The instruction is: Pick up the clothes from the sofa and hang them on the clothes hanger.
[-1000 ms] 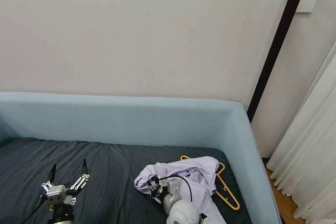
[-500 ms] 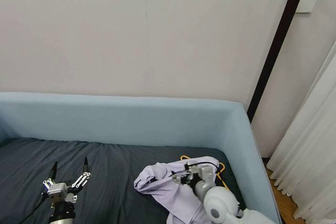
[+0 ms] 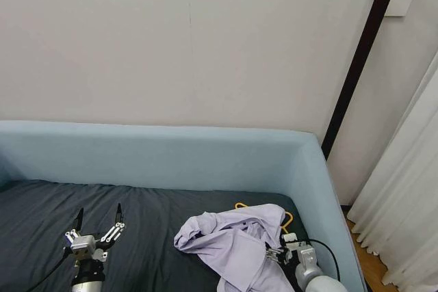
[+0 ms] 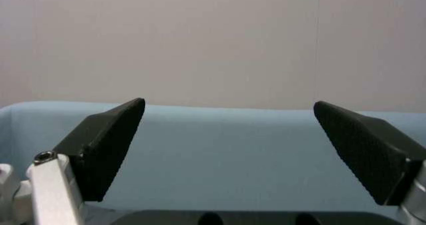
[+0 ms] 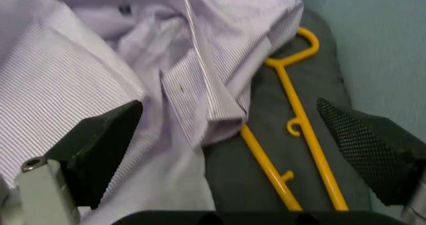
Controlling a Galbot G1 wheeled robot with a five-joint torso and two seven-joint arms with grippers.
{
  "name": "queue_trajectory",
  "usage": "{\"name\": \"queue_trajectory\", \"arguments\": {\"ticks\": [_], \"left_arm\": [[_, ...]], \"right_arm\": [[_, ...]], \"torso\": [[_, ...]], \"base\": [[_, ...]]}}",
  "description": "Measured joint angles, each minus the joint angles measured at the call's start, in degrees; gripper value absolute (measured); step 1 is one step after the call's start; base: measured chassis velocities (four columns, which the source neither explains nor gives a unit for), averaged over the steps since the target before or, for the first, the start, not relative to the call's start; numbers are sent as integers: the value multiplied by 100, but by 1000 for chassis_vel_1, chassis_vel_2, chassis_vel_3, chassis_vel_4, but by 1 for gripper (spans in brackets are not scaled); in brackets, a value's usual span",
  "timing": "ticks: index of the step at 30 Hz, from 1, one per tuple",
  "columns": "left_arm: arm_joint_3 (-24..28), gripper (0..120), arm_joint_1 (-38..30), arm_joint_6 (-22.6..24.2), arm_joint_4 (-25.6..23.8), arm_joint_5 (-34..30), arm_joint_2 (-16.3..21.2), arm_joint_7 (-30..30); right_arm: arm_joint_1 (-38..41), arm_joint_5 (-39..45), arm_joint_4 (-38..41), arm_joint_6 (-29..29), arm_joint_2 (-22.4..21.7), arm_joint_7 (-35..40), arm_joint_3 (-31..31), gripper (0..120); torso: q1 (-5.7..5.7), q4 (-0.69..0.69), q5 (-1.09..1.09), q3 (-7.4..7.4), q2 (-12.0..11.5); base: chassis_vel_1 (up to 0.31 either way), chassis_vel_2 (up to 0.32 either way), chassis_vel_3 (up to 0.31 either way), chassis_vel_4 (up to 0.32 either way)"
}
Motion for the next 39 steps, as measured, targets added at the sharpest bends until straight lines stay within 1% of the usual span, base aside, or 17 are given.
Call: {"name": "queue_trajectory", "arguments": {"ticks": [4, 9, 12, 13, 16, 17, 21, 23, 25, 26, 27, 28, 32, 33, 36, 39], "left_arm": [[16, 100, 0, -1, 0, 7, 1, -18], [20, 100, 5, -35, 29, 12, -1, -24], [16, 100, 7, -51, 46, 13, 6, -38], [16, 100, 7, -51, 46, 13, 6, -38], [7, 100, 12, -53, 48, 11, 26, -47], [7, 100, 12, -53, 48, 11, 26, -47], [-10, 100, 9, -53, 53, 2, 51, -61], [-10, 100, 9, -53, 53, 2, 51, -61], [-10, 100, 4, -54, 69, 0, 54, -66], [-10, 100, 4, -56, 75, -1, 55, -67], [-10, 100, 3, -59, 78, -1, 55, -67], [-10, 100, 3, -59, 78, -1, 55, -67], [-9, 100, 5, -65, 79, -1, 55, -74], [-9, 100, 5, -65, 79, -1, 55, -74], [-5, 100, 8, -68, 74, -3, 56, -80], [1, 100, 14, -71, 60, -3, 55, -83]], "right_arm": [[14, -130, -274, 112, 22, -75, -98, 100], [118, -61, -624, 404, 209, -378, -122, 99], [223, -30, -886, 589, 313, -571, -158, 87], [223, -30, -886, 589, 313, -571, -158, 87], [291, 89, -1028, 562, 407, -557, -162, 72], [291, 89, -1028, 562, 407, -557, -162, 72], [326, 192, -1196, 637, 478, -580, -159, 55], [326, 192, -1196, 637, 478, -580, -159, 55], [330, 196, -1247, 718, 526, -615, -120, 40], [330, 193, -1266, 781, 538, -658, -105, 37], [328, 192, -1278, 833, 546, -696, -93, 31], [328, 192, -1278, 833, 546, -696, -93, 31], [307, 244, -1255, 916, 530, -780, -58, 14], [307, 244, -1255, 916, 530, -780, -58, 14], [280, 321, -1106, 810, 440, -791, -58, 0], [259, 301, -964, 800, 366, -862, -17, 0]], "torso": [[0, -1, 0, 0, 0], [0, 0, 0, 0, 0], [0, 0, 0, 0, 0], [0, 0, 0, 0, 0], [0, 0, 0, 0, 0], [0, 0, 0, 0, 0], [0, -1, 0, 0, 0], [0, -1, 0, 0, 0], [0, -1, 0, 0, 0], [0, -1, -1, 0, 0], [0, -1, 0, 0, 0], [0, -1, 0, 0, 0], [0, -1, 0, 0, 0], [0, -1, 0, 0, 0], [0, -1, 0, 0, 0], [0, -1, 1, 0, 0]], "base": [[0, 0, 0, 0], [0, 0, 0, 0], [0, 0, 0, 0], [0, 0, 0, 0], [0, 0, 0, 0], [0, 0, 0, 0], [0, 0, 0, 0], [0, 0, 0, 0], [0, 0, 0, 0], [0, 0, 0, 0], [0, 0, 0, 0], [0, 0, 0, 0], [0, 0, 0, 0], [0, 0, 0, 0], [0, 0, 0, 0], [0, 0, 0, 0]]}}
